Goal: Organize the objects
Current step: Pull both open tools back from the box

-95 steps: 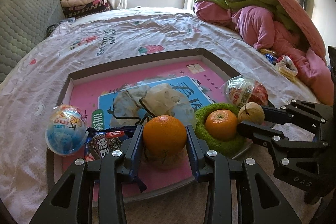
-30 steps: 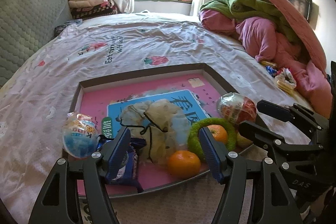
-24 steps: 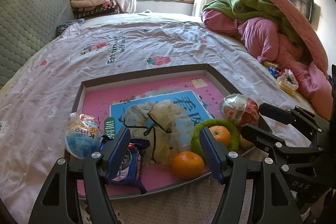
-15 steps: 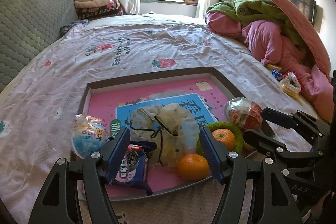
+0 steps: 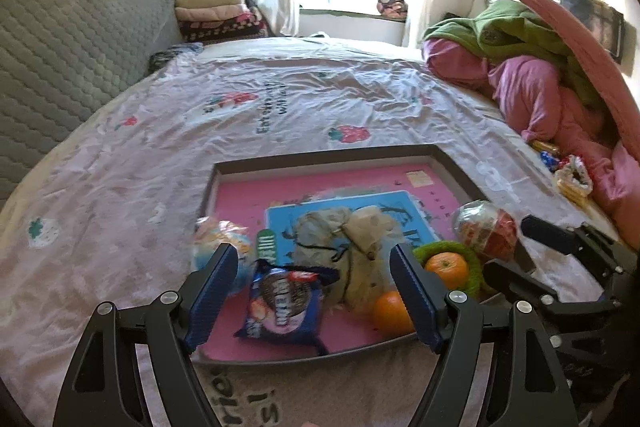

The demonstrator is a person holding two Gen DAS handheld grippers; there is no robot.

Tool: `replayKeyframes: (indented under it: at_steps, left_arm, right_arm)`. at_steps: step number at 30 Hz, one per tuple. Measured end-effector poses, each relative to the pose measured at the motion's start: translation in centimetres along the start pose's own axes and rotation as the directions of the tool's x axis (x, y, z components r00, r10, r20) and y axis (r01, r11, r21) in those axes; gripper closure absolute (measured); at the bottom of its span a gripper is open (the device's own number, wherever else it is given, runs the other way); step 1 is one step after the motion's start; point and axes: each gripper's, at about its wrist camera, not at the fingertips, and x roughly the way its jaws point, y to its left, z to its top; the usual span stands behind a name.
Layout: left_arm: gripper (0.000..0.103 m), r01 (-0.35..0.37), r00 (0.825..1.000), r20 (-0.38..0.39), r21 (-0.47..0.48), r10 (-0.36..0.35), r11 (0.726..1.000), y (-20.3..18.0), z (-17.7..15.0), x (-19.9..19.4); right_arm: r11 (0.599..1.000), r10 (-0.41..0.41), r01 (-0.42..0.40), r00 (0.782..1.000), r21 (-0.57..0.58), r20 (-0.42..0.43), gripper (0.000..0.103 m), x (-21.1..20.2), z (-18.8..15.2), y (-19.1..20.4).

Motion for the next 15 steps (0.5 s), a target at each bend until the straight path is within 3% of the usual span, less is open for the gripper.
replayKeyframes:
  at_steps: [12, 15]
  left_arm:
    - [0.024, -0.049, 0.998, -0.033, -0.038, 0.048, 0.998, 1.2, -1.0, -1.2]
    - [0.024, -0.048, 0.999, -0.015, -0.04, 0.047, 0.998, 1.1, -0.9, -1.8]
  right_arm:
    - [1.0, 0.005, -0.004, 0.999, -0.01, 0.051, 0.032, -1.6, 0.7, 0.9]
    - [1.0, -0.004, 0.006, 0.998, -0.016, 0.069, 0.026, -2.1, 0.8, 1.1]
